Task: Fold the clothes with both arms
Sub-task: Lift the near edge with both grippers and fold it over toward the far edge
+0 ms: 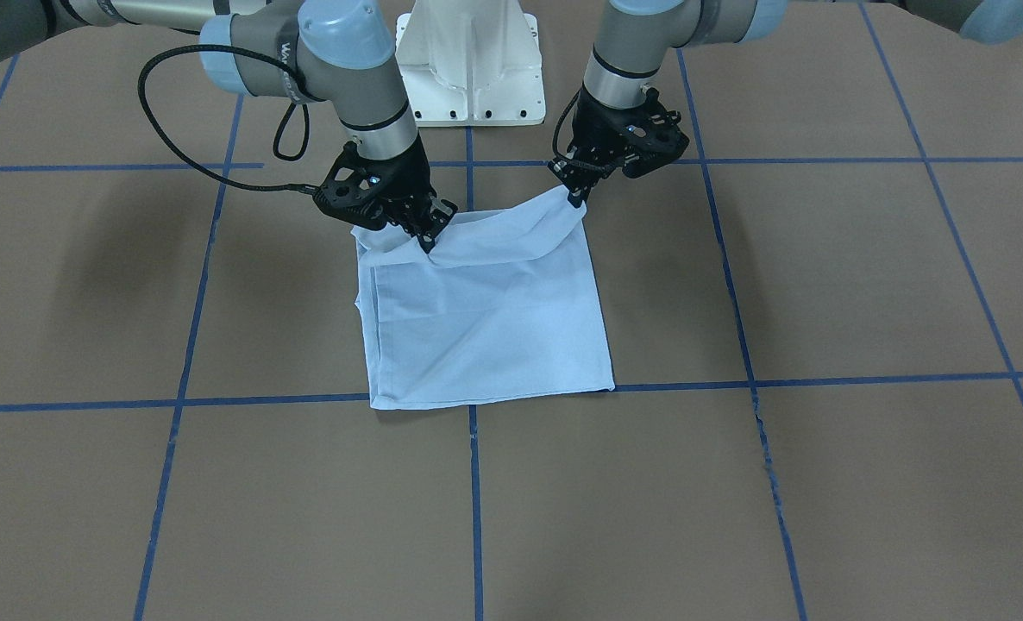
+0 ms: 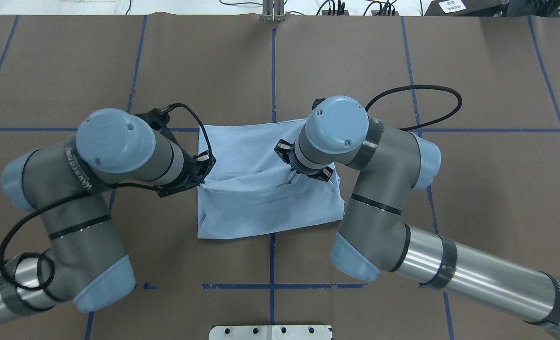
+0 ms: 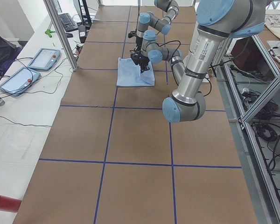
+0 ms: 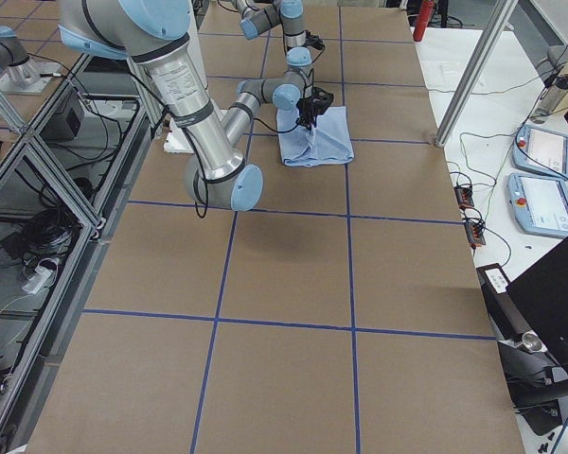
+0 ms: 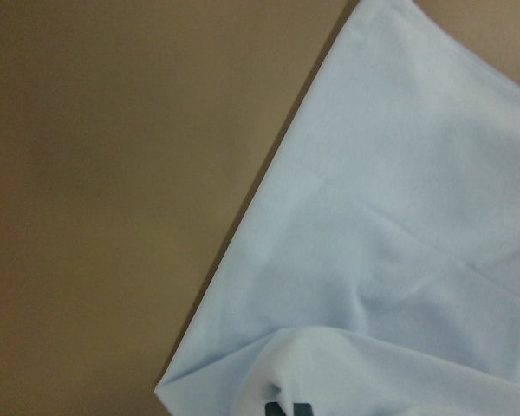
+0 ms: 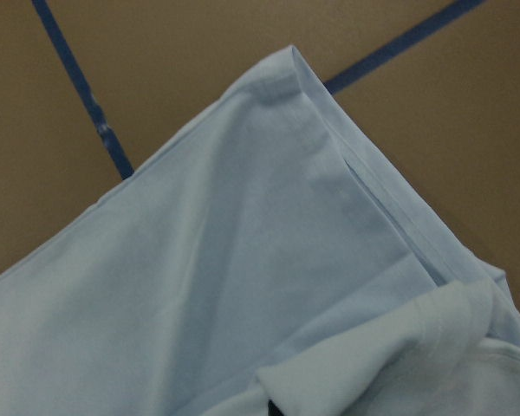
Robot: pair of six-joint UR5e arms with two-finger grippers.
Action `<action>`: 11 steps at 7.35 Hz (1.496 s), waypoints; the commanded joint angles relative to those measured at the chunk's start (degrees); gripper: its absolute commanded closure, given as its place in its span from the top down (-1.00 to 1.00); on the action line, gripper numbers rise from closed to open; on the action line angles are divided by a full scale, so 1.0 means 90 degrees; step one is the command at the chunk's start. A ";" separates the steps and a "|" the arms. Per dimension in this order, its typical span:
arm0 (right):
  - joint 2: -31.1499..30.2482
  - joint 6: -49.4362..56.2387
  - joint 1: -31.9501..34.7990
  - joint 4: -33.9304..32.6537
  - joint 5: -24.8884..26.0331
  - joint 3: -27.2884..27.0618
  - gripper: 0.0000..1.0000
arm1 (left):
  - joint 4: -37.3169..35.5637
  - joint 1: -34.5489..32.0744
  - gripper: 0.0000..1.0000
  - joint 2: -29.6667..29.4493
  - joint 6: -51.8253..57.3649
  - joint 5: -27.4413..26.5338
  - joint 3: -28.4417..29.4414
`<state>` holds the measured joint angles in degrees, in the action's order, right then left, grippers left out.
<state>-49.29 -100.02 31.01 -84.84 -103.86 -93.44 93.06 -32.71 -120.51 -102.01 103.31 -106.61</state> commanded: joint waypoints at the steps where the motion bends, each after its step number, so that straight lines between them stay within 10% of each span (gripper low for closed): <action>1: 0.0853 0.0921 0.0624 0.0099 -0.0296 0.1565 0.96 | 0.1291 -0.0718 0.98 -0.0787 0.0493 -0.0062 0.2313; 6: 0.1423 0.1474 0.1271 0.0873 -0.0920 0.2805 1.00 | 0.1848 -0.1305 1.00 -0.0887 0.1468 0.0450 0.2774; 11: 0.0327 0.4844 0.1969 -0.1842 -0.0910 0.0380 1.00 | 0.1769 -0.3059 1.00 0.1082 0.5005 0.1519 0.1182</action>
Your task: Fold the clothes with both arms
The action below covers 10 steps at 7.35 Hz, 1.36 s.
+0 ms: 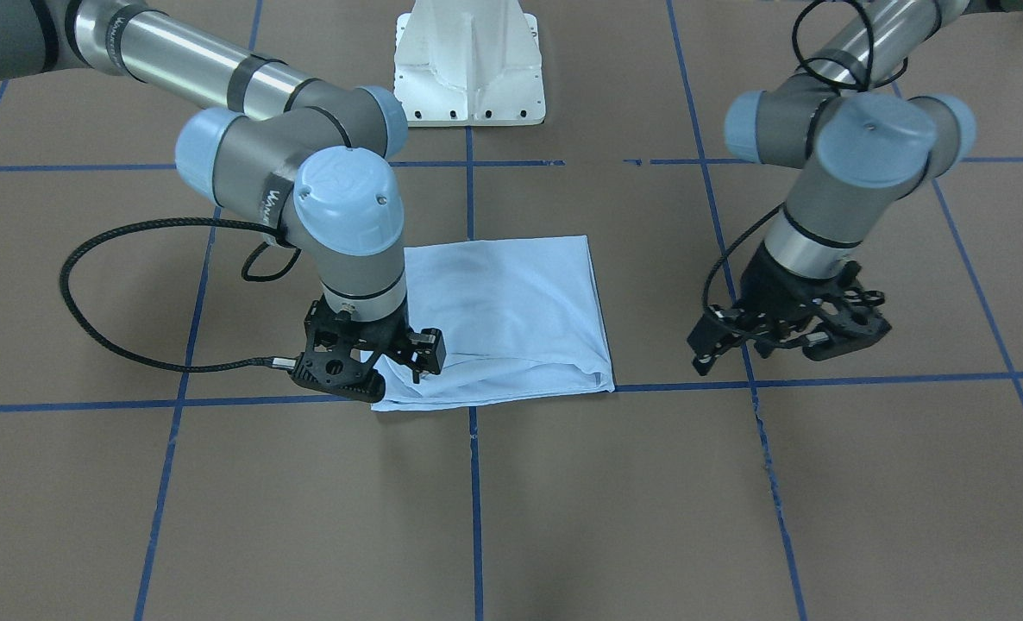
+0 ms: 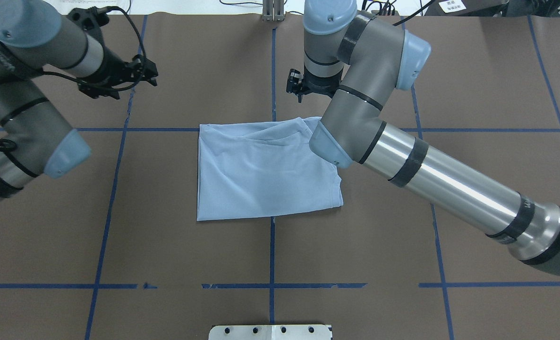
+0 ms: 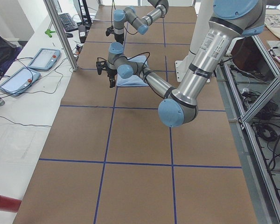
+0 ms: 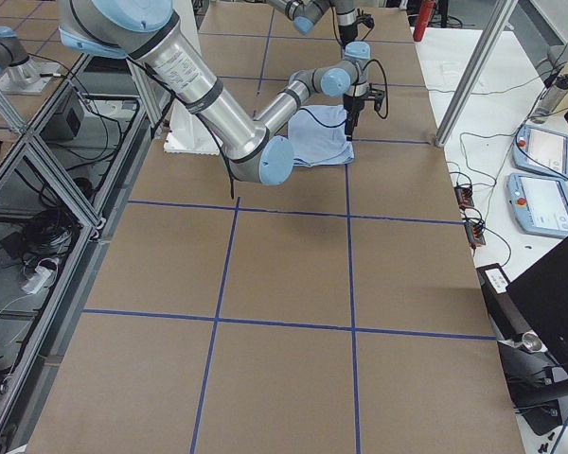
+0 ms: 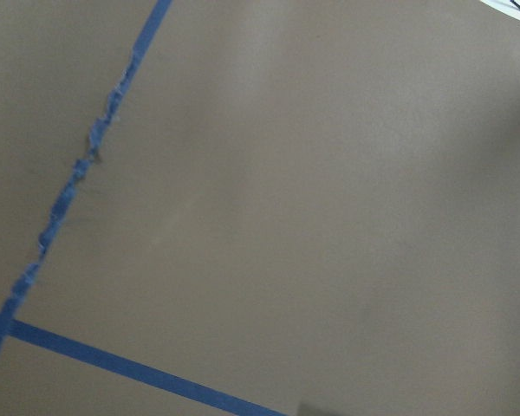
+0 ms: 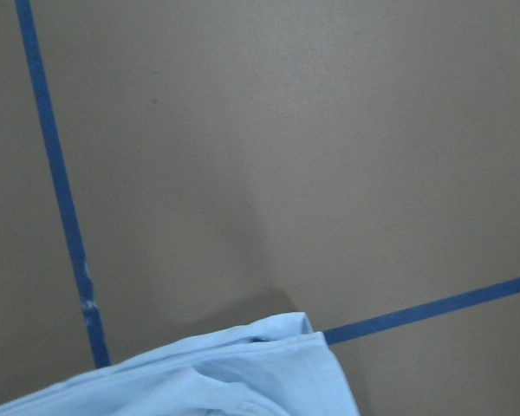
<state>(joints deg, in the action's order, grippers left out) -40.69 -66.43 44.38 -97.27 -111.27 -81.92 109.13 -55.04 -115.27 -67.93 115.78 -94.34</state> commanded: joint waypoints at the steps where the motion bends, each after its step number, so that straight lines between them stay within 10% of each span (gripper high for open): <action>1: -0.1515 0.2213 0.1040 -0.0414 -0.0523 -0.1497 1.00 | -0.0094 -0.1145 1.00 0.0890 0.2370 0.0230 -0.0163; 6: -0.4947 0.7586 0.4185 -0.0404 -0.2525 -0.2070 1.00 | -0.0368 -0.3667 1.00 0.2678 0.7421 0.1226 -0.0114; 10: -0.5675 0.8182 0.4854 -0.0394 -0.2588 -0.1905 1.00 | -0.0007 -0.4070 1.00 0.3578 0.8045 0.1551 0.0158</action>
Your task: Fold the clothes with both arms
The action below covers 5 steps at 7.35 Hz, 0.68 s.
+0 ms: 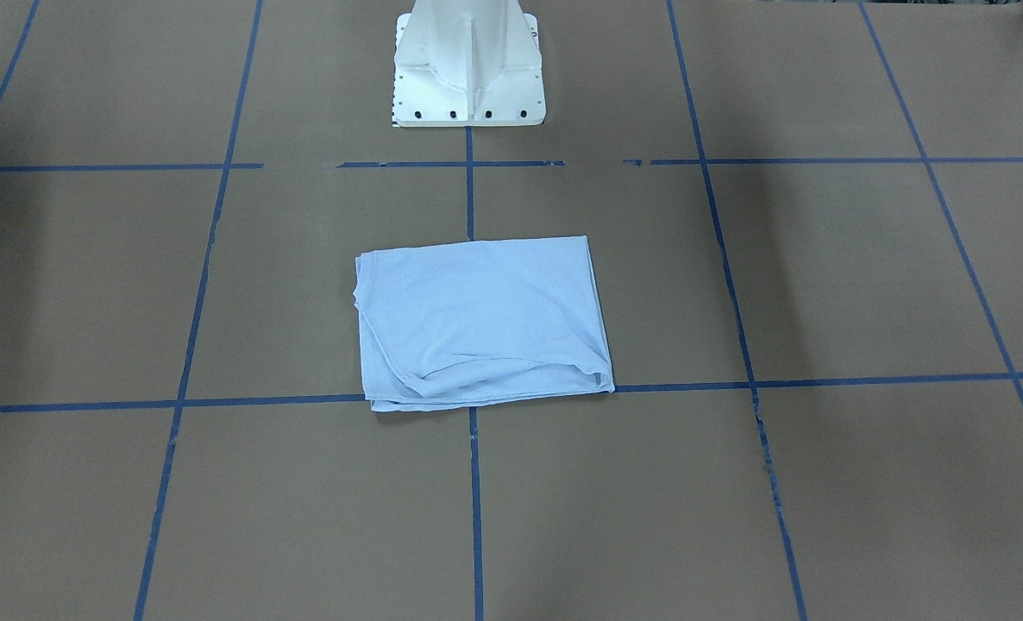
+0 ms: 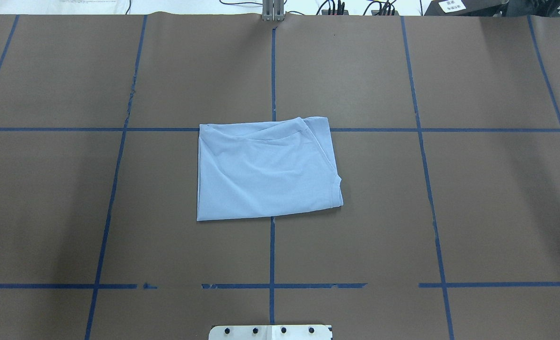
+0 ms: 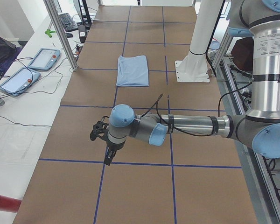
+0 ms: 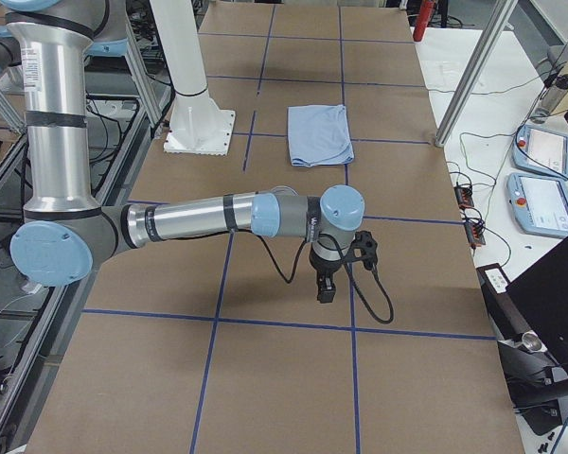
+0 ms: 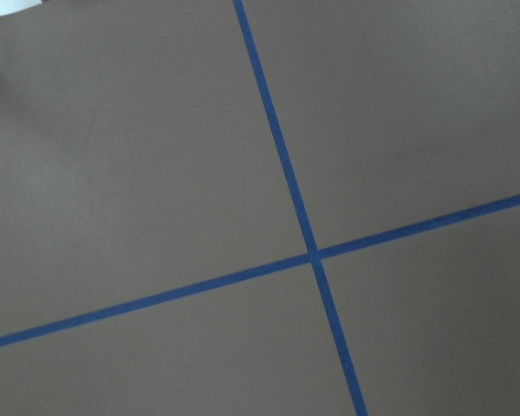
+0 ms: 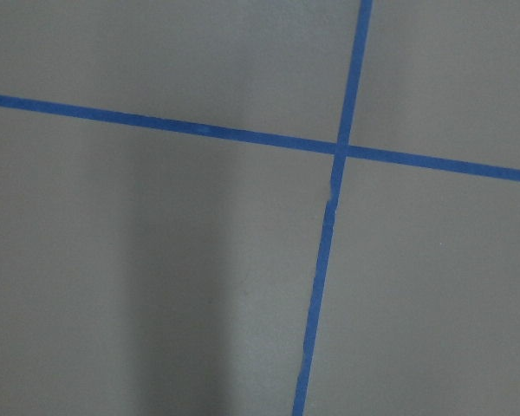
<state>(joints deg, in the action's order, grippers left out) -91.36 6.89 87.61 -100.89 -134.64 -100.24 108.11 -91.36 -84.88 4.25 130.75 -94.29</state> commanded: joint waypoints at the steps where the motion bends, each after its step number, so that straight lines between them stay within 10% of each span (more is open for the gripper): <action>1: -0.0083 0.0045 0.0051 0.0009 0.0009 0.0276 1.00 | 0.0136 -0.0044 1.00 0.0212 0.0075 -0.0037 0.0251; 5: -0.0122 0.0035 0.0051 0.0281 0.0038 0.0482 1.00 | -0.1147 0.0005 1.00 0.0174 -0.0284 -0.0036 -0.0555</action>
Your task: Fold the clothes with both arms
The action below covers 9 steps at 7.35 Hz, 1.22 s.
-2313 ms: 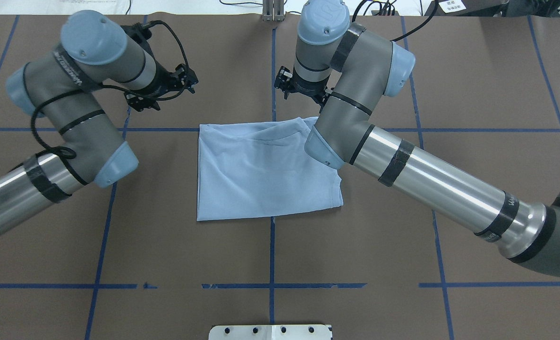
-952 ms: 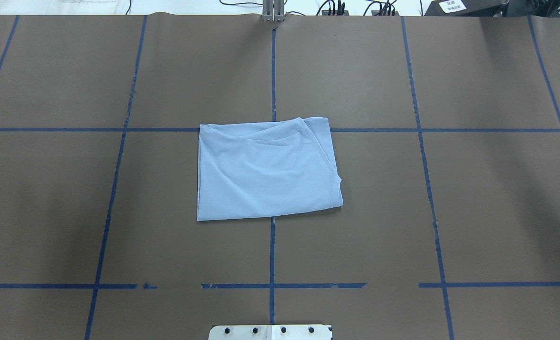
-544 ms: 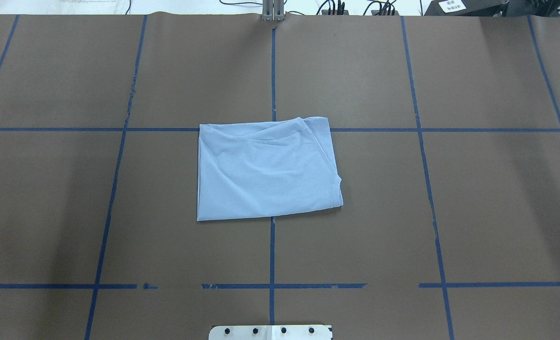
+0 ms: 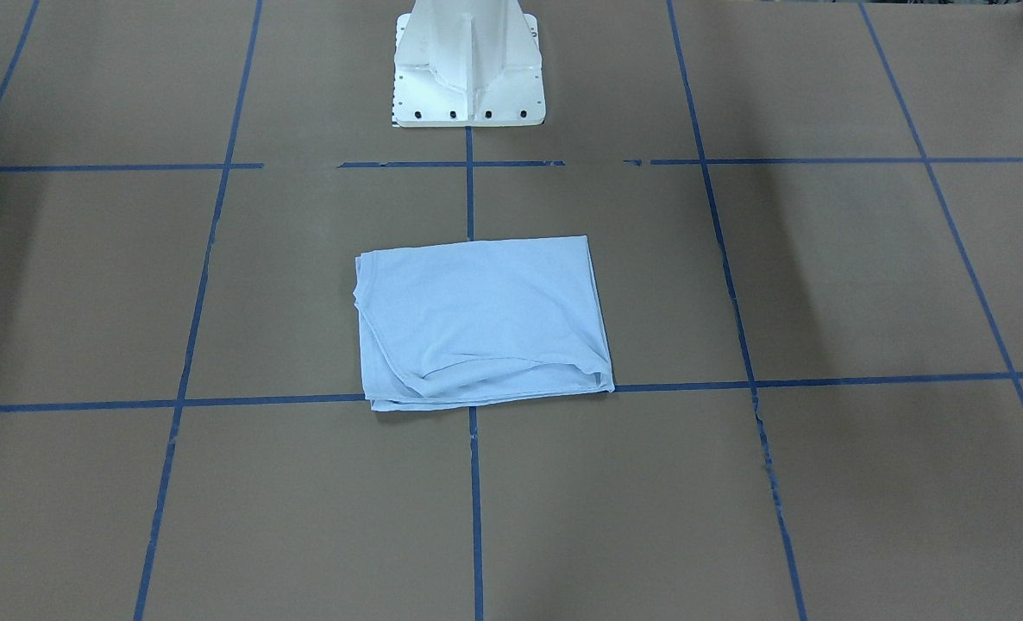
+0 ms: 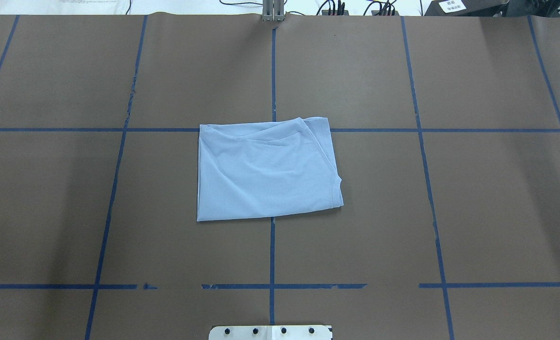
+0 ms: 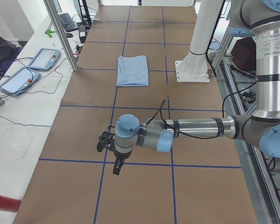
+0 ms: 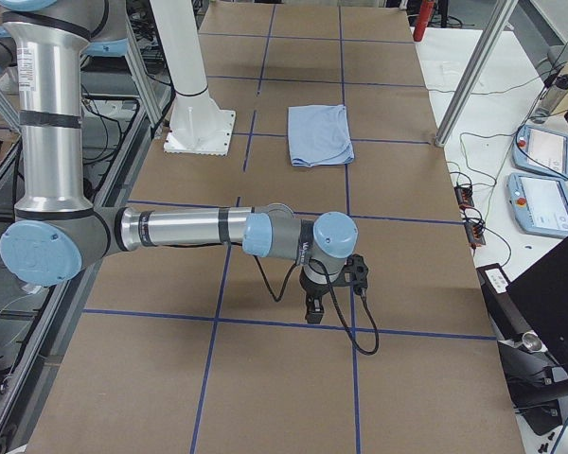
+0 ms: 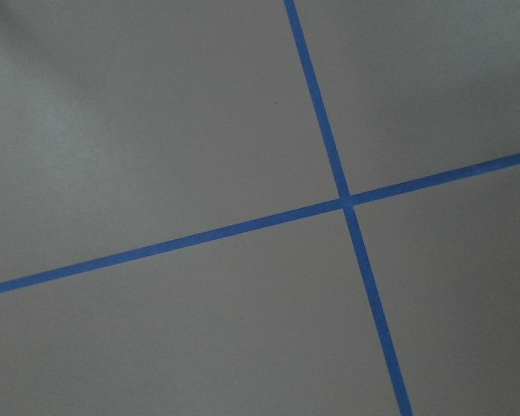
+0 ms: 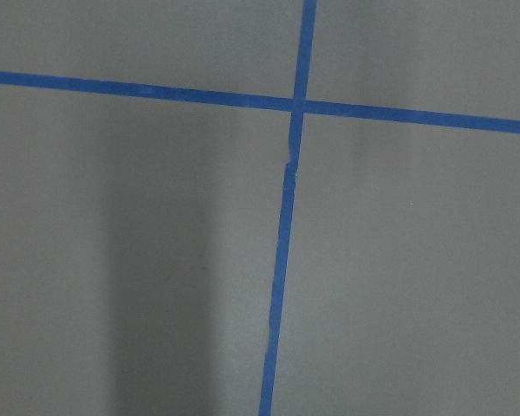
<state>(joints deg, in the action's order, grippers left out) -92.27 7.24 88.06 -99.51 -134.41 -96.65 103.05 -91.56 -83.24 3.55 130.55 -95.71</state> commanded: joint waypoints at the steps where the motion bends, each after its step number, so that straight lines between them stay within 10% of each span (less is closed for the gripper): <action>1: -0.0022 -0.0003 0.0039 0.0129 0.0003 0.0132 1.00 | -0.0880 0.0055 1.00 0.0001 -0.0432 -0.0013 -0.0681; 9: -0.0246 -0.0469 0.0499 0.0732 -0.0017 0.0143 1.00 | -0.0883 0.0056 1.00 0.0147 -0.0434 0.0055 -0.0713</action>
<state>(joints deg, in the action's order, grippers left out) -94.08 5.53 92.44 -95.36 -134.60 -95.44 95.08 -91.05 -81.98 -0.14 130.98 -102.09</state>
